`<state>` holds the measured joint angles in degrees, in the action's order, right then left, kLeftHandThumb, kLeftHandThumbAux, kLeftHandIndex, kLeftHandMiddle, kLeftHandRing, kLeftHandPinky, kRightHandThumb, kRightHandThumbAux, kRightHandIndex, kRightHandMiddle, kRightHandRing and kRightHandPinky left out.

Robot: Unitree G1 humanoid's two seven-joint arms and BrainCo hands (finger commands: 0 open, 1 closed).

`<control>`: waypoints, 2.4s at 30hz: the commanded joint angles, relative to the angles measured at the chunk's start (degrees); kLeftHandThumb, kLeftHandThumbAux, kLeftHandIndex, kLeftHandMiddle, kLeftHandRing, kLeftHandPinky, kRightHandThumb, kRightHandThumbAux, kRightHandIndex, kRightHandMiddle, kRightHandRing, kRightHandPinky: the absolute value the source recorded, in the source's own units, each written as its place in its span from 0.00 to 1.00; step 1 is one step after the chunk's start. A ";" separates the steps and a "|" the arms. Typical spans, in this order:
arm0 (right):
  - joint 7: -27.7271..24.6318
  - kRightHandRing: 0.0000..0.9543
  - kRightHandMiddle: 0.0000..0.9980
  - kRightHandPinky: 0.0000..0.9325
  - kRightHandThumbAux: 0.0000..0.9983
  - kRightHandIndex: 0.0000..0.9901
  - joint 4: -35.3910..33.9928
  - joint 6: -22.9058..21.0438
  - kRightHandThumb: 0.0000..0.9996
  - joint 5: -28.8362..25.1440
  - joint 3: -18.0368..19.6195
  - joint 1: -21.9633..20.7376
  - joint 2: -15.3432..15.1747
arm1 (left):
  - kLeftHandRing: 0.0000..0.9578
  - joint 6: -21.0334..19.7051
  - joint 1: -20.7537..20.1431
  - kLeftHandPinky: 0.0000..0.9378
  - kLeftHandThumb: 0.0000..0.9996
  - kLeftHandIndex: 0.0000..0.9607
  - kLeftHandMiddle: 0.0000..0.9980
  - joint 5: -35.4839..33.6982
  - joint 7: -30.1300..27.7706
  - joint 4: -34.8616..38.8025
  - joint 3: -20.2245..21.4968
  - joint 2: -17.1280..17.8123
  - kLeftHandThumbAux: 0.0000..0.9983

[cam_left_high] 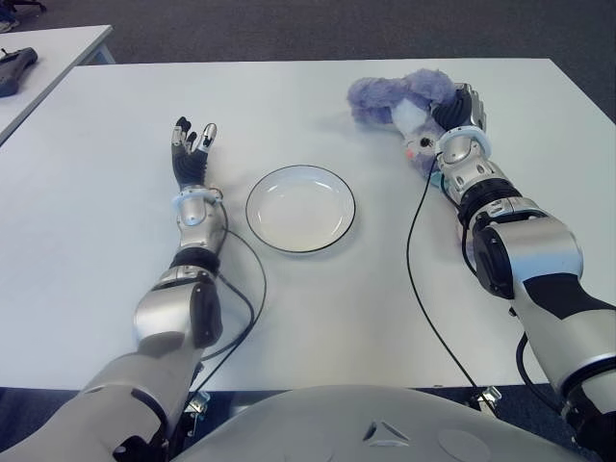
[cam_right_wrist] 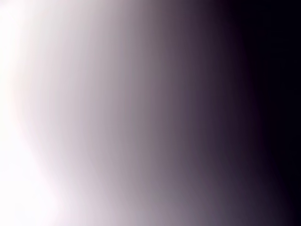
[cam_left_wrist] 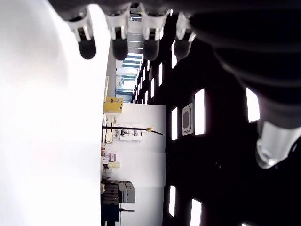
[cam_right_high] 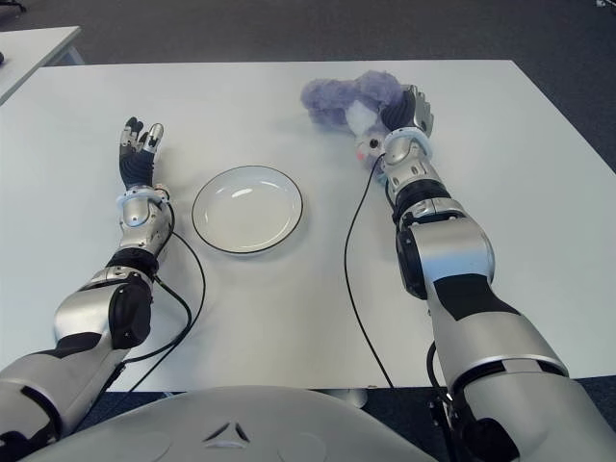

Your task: Put the doll into the plate.

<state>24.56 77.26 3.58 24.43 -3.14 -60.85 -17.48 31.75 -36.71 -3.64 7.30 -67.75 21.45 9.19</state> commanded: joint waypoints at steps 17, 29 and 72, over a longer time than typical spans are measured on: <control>0.40 0.83 0.80 0.87 0.71 0.44 1.75 -0.14 0.71 -1.19 2.49 5.15 1.45 | 0.02 -3.22 15.60 0.00 0.00 0.02 0.06 -2.05 -1.01 -7.99 1.50 -4.82 0.54; 0.73 0.84 0.81 0.87 0.72 0.45 1.81 0.77 0.71 -0.82 2.38 5.79 0.89 | 0.02 -2.94 15.68 0.00 0.00 0.03 0.06 -2.40 -1.49 -7.98 1.77 -4.91 0.53; 17.48 0.89 0.85 0.87 0.72 0.45 -2.09 18.54 0.71 9.40 -10.36 -1.06 0.49 | 0.02 -3.92 15.25 0.00 0.00 0.03 0.06 -1.17 0.37 -8.19 0.62 -4.85 0.53</control>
<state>38.74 76.91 16.97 32.24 -11.25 -59.48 -17.60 31.74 -36.71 -3.87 7.28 -67.74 21.46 9.30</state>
